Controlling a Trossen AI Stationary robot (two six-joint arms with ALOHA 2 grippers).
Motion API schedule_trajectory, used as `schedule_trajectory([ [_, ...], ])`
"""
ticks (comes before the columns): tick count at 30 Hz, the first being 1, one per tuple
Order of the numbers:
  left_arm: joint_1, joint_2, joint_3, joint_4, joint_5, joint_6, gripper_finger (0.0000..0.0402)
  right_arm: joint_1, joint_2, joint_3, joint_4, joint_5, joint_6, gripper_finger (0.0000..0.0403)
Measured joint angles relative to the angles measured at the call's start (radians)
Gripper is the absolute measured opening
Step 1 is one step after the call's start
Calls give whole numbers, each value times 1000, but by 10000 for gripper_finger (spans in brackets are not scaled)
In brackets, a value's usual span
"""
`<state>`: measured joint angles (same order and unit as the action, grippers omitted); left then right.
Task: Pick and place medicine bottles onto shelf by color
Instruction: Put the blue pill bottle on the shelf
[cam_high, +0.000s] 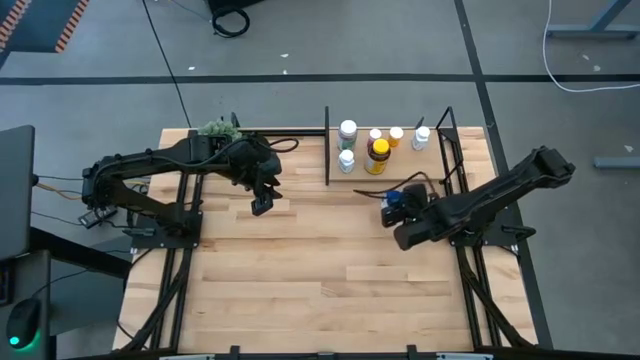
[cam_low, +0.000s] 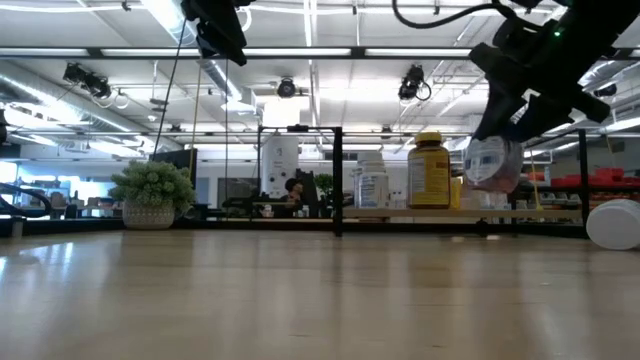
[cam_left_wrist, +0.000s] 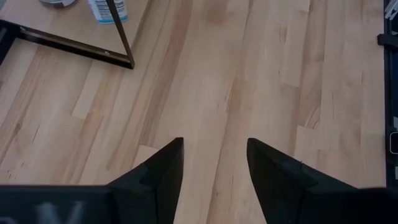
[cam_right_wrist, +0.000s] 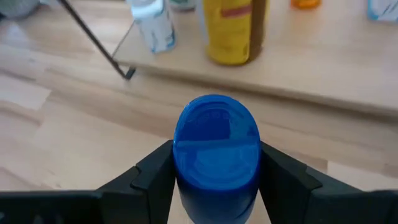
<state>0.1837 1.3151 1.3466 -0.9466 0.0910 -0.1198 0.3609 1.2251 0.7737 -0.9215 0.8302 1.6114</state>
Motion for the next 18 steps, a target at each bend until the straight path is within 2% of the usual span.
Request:
schedule_trajectory([
  [8,0,0,0,0,0,0,177,-101,-134,-60,-18,23,-147,202],
  [18,0,0,1,0,0,-10,175,-348,-146,-60,9,12,-387,202],
])
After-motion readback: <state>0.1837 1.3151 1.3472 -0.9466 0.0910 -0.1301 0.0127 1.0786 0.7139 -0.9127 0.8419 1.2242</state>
